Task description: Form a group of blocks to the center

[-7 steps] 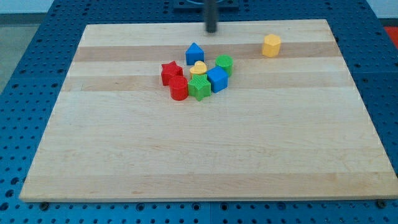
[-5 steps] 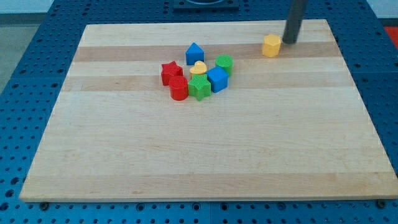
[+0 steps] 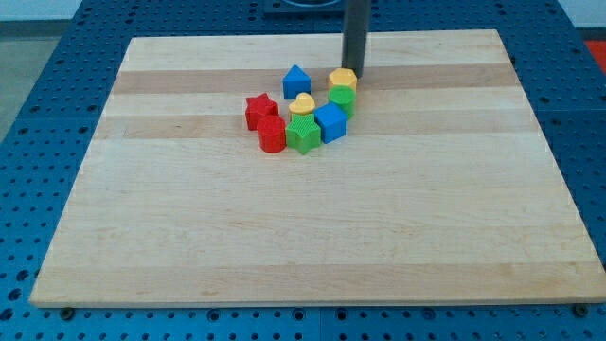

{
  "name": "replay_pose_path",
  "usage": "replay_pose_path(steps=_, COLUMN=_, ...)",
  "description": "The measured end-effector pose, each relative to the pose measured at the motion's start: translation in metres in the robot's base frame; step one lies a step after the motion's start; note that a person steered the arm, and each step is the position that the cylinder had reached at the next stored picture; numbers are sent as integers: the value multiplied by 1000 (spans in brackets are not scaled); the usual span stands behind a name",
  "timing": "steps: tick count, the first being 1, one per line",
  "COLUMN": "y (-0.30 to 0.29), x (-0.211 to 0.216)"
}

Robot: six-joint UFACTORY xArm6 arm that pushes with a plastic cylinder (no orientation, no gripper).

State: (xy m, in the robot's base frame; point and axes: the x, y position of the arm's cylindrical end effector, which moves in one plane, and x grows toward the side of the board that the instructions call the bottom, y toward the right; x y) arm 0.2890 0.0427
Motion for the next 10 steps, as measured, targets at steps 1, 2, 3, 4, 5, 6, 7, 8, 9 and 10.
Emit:
replay_pose_path(steps=1, y=-22, x=4)
replay_pose_path(steps=2, y=-28, x=4)
replay_pose_path(steps=3, y=-28, x=-7)
replay_pose_path(steps=4, y=-32, x=-47)
replay_pose_path(steps=5, y=-60, x=-47)
replay_pose_path(steps=6, y=-74, x=-39)
replay_pose_path(steps=7, y=-70, x=-11)
replay_pose_path(steps=8, y=-72, x=-2)
replay_pose_path(steps=9, y=-77, x=3)
replay_pose_path(steps=10, y=-81, x=14)
